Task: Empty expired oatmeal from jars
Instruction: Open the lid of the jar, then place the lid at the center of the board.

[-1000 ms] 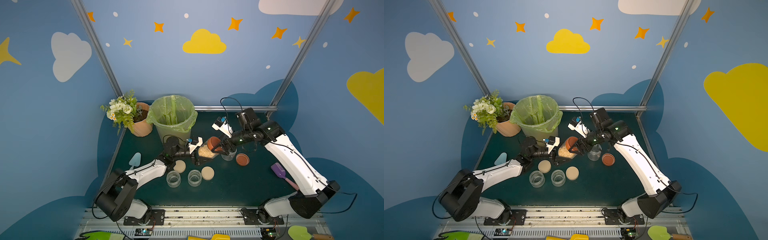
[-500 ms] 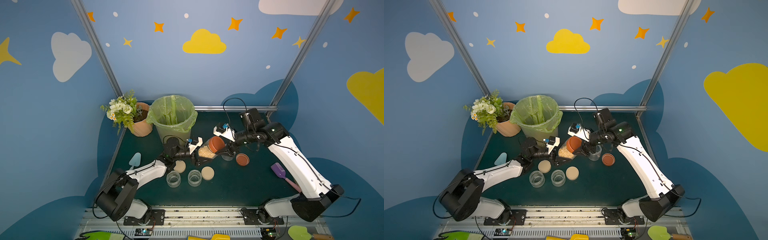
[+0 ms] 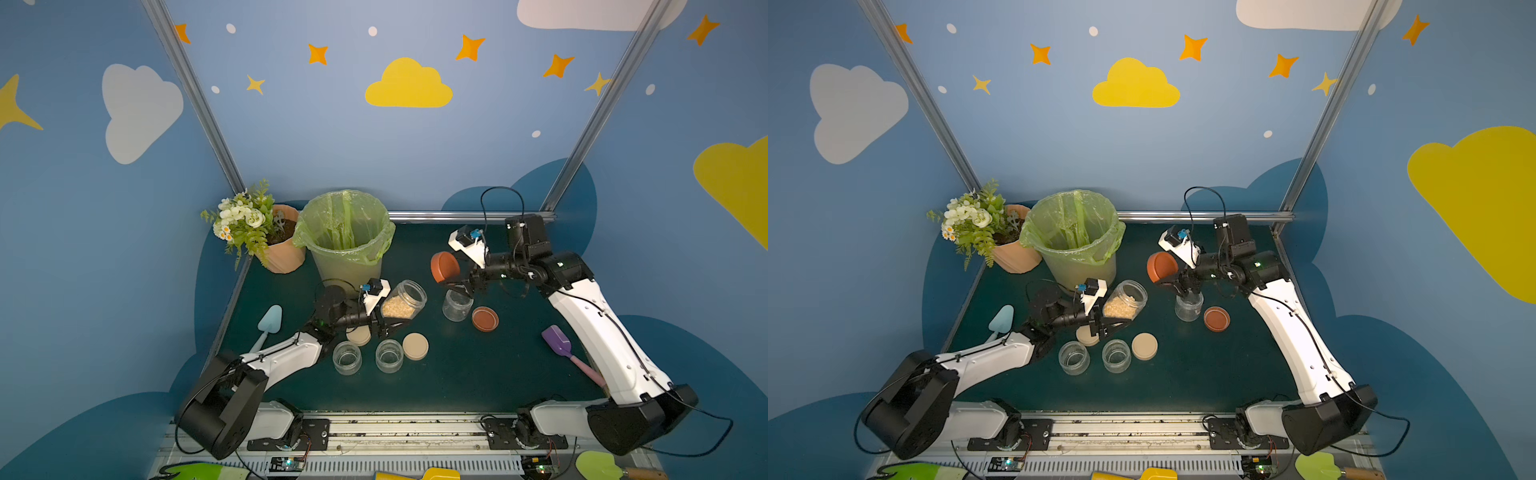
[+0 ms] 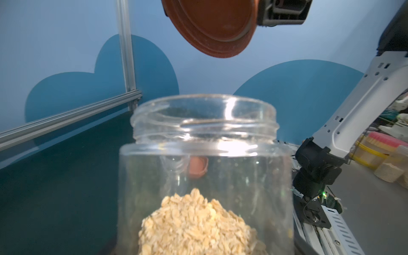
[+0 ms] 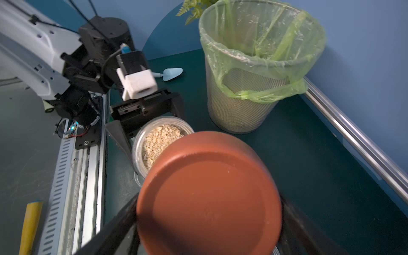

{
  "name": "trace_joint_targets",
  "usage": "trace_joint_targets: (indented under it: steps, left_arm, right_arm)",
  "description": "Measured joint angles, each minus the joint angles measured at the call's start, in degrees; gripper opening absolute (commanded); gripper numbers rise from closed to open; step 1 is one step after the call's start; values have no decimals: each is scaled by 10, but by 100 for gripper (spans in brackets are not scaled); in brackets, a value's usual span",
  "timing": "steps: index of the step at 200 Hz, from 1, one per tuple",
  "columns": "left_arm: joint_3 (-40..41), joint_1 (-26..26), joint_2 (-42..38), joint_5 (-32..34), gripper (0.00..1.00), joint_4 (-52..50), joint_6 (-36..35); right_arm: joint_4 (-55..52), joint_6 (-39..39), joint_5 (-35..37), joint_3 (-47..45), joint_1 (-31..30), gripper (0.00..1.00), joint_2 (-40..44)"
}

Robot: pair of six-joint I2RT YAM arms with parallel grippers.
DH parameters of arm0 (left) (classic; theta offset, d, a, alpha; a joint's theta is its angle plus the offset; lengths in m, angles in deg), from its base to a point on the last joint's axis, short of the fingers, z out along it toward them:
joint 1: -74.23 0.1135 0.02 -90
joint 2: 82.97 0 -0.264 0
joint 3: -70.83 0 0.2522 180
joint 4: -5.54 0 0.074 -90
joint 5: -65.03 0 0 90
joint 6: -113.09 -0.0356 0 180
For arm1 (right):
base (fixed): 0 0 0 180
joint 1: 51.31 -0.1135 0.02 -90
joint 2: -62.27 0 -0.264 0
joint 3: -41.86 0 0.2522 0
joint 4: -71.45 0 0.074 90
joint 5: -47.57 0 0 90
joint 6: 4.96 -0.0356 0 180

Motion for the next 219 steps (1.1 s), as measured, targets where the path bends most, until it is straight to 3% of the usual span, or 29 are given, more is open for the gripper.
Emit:
trace_joint_targets:
  steps: [33,76,146,219]
  left_arm:
    - [27,0,-89,34,3,-40,-5]
    - [53,0,-162,70,3,-93,-14]
    - [73,0,-210,105,3,-158,-22]
    - [75,0,-226,119,3,-171,-26]
  right_arm:
    - [34,-77,32,-1,3,58,-55]
    - [41,-144,82,3,-2,60,-188]
    - [29,-165,212,67,-68,63,-372]
    - [37,-174,340,124,-53,70,-456]
